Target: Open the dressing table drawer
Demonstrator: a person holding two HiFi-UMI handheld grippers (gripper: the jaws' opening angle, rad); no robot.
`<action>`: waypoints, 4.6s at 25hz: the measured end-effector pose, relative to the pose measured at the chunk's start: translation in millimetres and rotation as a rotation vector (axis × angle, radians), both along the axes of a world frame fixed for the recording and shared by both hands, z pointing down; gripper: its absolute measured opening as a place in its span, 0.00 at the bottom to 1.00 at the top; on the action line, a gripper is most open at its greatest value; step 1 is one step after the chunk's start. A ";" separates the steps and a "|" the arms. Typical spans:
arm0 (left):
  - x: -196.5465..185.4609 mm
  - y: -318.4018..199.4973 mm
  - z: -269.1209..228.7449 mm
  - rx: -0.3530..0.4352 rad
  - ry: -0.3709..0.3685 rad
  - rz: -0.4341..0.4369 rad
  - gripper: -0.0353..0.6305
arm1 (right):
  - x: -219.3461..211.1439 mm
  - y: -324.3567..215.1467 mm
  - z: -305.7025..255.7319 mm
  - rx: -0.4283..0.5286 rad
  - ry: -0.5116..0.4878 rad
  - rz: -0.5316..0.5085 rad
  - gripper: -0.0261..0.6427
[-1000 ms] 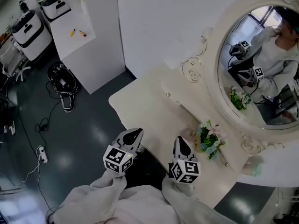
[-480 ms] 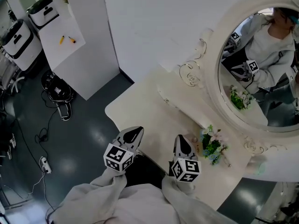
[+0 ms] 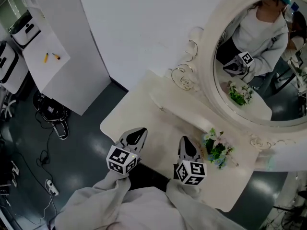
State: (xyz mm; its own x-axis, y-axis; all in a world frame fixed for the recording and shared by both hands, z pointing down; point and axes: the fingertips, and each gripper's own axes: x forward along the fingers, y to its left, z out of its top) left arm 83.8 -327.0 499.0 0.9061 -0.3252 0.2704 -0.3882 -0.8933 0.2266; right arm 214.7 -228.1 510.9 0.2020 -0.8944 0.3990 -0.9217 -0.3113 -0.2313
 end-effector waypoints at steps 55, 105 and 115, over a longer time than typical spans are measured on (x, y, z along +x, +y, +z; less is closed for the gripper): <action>128.7 -70.0 113.0 0.110 -0.296 0.007 0.22 | 24.3 14.1 1.3 -0.094 0.039 0.226 0.09; 61.9 -32.9 116.7 0.044 -0.280 0.070 0.21 | -8.2 16.2 9.6 -0.044 0.015 0.164 0.09; 53.4 -29.2 115.1 0.046 -0.282 0.081 0.21 | -5.3 11.0 9.5 -0.041 0.019 0.157 0.09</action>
State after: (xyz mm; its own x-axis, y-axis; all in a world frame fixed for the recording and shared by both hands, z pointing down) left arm 137.2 -356.3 614.1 0.8208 -0.2723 0.5021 -0.3570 -0.9308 0.0788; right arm 209.4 -217.1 520.4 0.3457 -0.8345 0.4291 -0.8652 -0.4605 -0.1984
